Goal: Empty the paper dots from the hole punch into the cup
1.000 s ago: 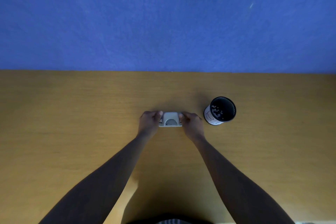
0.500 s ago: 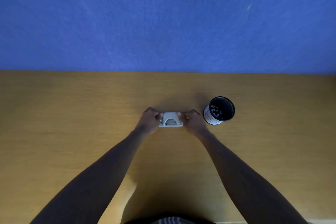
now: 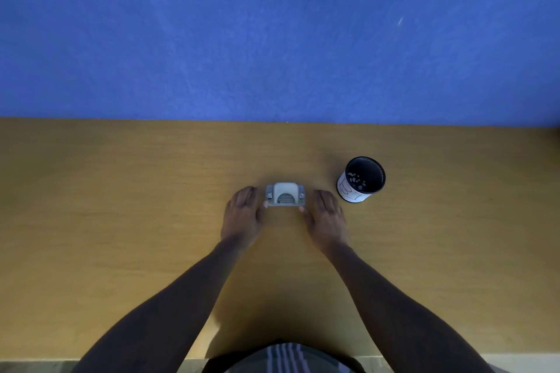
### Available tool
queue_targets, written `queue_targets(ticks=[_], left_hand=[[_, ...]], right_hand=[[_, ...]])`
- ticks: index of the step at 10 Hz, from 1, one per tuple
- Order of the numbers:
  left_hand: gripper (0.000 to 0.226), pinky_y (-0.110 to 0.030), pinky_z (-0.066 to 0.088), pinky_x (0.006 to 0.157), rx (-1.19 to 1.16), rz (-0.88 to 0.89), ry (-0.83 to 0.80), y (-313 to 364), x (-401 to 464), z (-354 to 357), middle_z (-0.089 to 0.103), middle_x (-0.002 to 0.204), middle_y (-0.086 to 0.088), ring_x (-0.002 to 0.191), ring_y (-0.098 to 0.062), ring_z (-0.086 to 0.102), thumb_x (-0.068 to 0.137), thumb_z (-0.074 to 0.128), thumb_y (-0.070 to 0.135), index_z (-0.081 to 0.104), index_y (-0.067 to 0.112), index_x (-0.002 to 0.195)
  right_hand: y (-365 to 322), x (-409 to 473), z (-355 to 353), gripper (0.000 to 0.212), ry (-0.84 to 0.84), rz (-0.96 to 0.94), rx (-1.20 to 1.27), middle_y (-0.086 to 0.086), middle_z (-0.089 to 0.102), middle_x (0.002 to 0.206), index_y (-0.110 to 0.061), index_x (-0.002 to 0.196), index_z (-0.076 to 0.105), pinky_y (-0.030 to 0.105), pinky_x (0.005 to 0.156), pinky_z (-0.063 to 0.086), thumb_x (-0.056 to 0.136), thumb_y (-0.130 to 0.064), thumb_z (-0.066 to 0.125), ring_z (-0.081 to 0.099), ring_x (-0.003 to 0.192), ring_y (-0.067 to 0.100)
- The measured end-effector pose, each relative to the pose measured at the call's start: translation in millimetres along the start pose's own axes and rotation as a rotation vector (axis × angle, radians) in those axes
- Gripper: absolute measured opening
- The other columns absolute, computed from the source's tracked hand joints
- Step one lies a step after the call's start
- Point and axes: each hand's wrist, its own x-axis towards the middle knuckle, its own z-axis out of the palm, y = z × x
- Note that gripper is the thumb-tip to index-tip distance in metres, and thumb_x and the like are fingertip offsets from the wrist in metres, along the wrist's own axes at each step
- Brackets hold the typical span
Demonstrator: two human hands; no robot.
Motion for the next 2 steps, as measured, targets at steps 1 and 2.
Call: queue_targets(ticks=[1, 2], left_hand=[[0.062, -0.044, 0.022, 0.116, 0.094, 0.015, -0.028, -3.8, -19.4, 3.0, 0.035, 0.154, -0.014, 0.145, -0.03, 0.026, 0.099, 0.039, 0.045, 0.033, 0.006, 0.147], [0.072, -0.041, 0.003, 0.121, 0.13, 0.017, -0.034, -8.1, -35.7, 12.2, 0.017, 0.163, -0.009, 0.151, -0.024, 0.005, 0.098, 0.027, 0.054, 0.014, 0.009, 0.153]], right_hand=[[-3.1, -16.8, 0.3, 0.071, -0.015, -0.014, -0.077, 0.013, 0.029, 0.157, -0.006, 0.15, 0.022, 0.045, 0.119, 0.019, 0.097, -0.052, 0.037, 0.016, 0.148, 0.027], [-1.5, -29.6, 6.2, 0.076, -0.008, -0.036, -0.125, 0.01, 0.015, 0.162, -0.009, 0.152, 0.008, 0.041, 0.121, 0.005, 0.097, -0.056, 0.031, 0.005, 0.15, 0.024]])
